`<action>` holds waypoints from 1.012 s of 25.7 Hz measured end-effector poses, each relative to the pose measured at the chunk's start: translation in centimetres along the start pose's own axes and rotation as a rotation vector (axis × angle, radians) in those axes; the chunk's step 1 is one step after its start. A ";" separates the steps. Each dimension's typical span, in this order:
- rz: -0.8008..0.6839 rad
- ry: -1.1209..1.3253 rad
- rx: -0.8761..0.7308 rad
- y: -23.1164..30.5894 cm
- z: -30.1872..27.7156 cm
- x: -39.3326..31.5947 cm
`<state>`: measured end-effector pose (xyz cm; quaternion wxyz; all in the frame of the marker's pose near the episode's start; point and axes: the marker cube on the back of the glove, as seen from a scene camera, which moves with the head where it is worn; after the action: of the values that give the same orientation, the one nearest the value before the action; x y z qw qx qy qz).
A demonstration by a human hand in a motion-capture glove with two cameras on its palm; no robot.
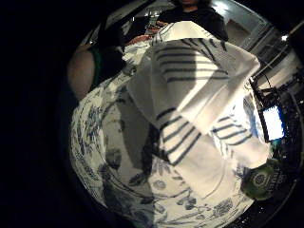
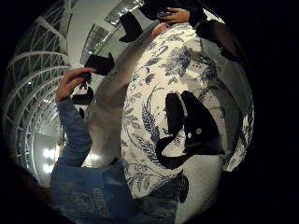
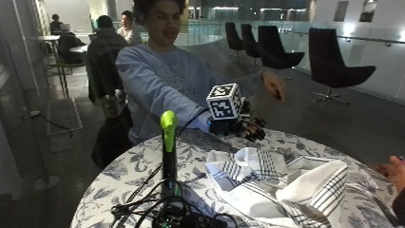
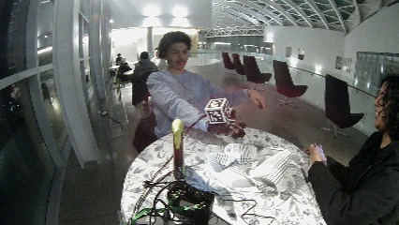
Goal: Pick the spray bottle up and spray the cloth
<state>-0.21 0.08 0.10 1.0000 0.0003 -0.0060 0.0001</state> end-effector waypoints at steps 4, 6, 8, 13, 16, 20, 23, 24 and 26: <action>-0.003 -0.001 -0.001 0.1 0.0 0.0; -0.006 0.004 0.002 0.1 -0.1 0.1; -0.009 0.004 0.006 0.1 -0.2 0.1; -0.024 0.005 0.009 0.2 -0.4 0.1; -0.027 0.013 0.006 0.1 -0.7 0.2; -0.028 0.017 -0.001 0.3 -1.0 0.4; -0.030 0.022 -0.008 0.9 -1.1 0.5; -0.031 0.026 -0.014 1.3 -1.2 0.5; -0.034 0.039 -0.032 2.4 -1.2 0.7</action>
<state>0.49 2.43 -1.07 0.9996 -0.0156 0.0133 -0.0169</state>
